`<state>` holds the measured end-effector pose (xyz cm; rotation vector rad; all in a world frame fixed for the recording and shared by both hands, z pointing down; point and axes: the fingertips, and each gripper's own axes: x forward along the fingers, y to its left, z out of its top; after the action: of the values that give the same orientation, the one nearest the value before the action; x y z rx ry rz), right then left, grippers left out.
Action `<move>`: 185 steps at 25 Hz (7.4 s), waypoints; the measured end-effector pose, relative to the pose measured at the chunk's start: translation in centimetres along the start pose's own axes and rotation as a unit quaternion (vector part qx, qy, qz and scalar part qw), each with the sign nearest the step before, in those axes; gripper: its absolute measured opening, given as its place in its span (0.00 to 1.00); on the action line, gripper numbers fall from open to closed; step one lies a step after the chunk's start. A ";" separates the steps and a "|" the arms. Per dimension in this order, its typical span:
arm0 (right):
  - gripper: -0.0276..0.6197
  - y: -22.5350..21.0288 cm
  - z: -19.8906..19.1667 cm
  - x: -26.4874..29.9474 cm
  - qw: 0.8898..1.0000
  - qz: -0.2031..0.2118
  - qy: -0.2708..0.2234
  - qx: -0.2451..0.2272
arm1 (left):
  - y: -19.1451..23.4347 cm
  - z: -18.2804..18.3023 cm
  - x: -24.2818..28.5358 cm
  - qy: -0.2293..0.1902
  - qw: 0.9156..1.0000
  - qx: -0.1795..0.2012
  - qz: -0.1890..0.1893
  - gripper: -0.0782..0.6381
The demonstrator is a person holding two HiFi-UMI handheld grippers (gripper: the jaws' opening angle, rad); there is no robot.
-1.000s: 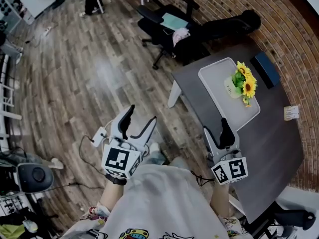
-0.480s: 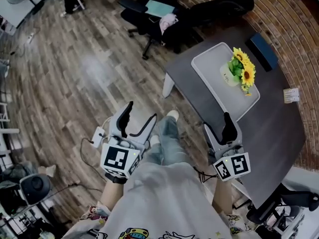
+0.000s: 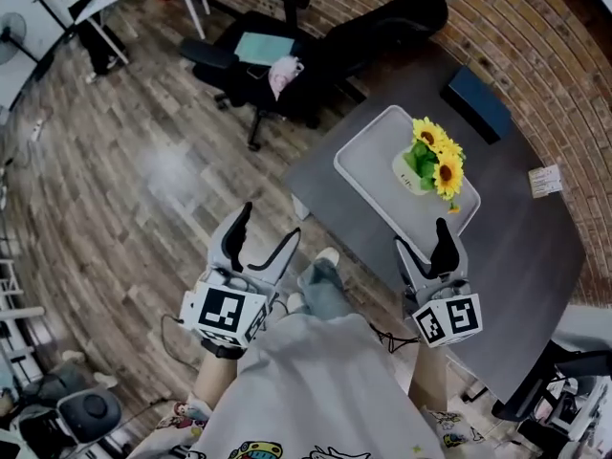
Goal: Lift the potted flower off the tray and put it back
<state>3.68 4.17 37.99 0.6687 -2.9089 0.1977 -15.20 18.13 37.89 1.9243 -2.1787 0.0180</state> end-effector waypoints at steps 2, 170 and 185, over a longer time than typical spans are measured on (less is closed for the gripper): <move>0.65 -1.9 0.7 1.2 1.000 -0.017 -0.005 -0.001 | 0.0 1.3 2.8 -0.007 1.000 0.004 -0.023 0.60; 0.63 -14.2 1.8 6.0 0.996 -0.074 0.000 -0.050 | -18.3 1.4 27.5 0.081 0.841 0.131 -0.519 0.64; 0.63 -10.2 5.6 3.0 0.993 -0.078 -0.035 -0.080 | -18.8 5.0 22.6 0.058 0.839 0.144 -0.521 0.64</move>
<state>4.90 -7.09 33.94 0.8854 -2.8802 -0.0783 -0.03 -7.37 34.41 2.9131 -0.8356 0.2729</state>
